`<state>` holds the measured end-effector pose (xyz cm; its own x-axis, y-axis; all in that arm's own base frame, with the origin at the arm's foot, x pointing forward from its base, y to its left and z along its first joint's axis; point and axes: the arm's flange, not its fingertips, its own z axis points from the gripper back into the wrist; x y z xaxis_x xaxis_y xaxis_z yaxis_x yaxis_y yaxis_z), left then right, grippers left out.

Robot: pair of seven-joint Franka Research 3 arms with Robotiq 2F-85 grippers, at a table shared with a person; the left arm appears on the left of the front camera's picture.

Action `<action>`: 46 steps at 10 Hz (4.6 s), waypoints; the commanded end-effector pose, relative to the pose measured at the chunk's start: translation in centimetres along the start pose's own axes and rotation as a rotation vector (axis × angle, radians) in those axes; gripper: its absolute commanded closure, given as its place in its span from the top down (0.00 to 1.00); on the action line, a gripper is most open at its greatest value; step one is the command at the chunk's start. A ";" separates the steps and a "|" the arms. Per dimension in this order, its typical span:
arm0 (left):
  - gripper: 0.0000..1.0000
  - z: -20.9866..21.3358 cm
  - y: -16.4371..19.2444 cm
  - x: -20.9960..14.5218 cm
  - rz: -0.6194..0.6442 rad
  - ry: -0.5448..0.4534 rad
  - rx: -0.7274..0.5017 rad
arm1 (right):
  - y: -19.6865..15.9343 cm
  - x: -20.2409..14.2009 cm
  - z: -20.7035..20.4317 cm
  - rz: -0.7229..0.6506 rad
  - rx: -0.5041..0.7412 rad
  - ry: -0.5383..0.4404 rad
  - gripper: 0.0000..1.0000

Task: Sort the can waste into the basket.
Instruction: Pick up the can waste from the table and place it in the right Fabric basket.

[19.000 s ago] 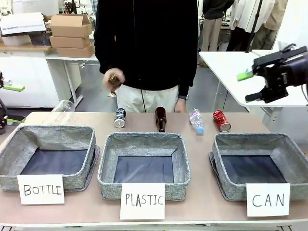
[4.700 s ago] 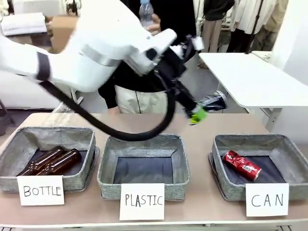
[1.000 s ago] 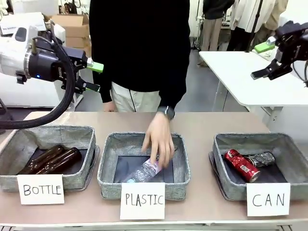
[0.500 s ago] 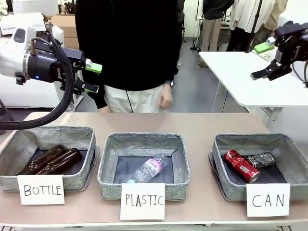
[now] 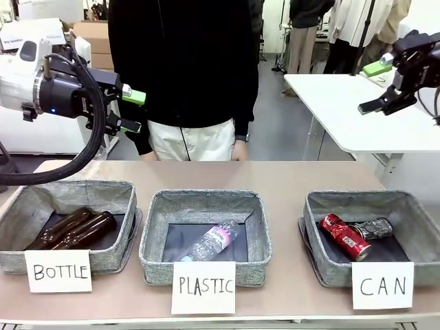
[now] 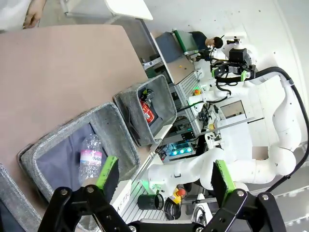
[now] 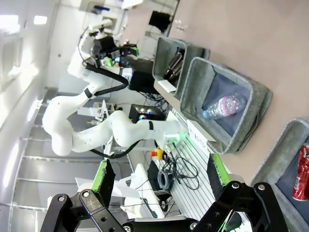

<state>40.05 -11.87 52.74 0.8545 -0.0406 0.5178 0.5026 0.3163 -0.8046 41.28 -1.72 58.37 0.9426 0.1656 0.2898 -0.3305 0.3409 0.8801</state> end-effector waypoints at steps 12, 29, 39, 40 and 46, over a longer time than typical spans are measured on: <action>1.00 0.2 0.0 0.1 -0.004 -0.005 -0.001 | 0.1 -0.2 -0.1 0.020 -0.010 0.009 1.00; 1.00 0.2 0.0 0.1 -0.004 -0.005 -0.001 | 0.1 -0.2 -0.1 0.020 -0.010 0.009 1.00; 1.00 0.2 0.0 0.1 -0.004 -0.005 -0.001 | 0.1 -0.2 -0.1 0.020 -0.010 0.009 1.00; 1.00 0.2 0.0 0.1 -0.004 -0.005 -0.001 | 0.1 -0.2 -0.1 0.020 -0.010 0.009 1.00; 1.00 0.2 0.0 0.1 -0.004 -0.005 -0.001 | 0.1 -0.2 -0.1 0.020 -0.010 0.009 1.00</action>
<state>40.05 -11.86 52.74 0.8546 -0.0406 0.5178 0.5025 0.3163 -0.8046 41.25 -1.77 58.37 0.9421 0.1667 0.2911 -0.3320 0.3401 0.8798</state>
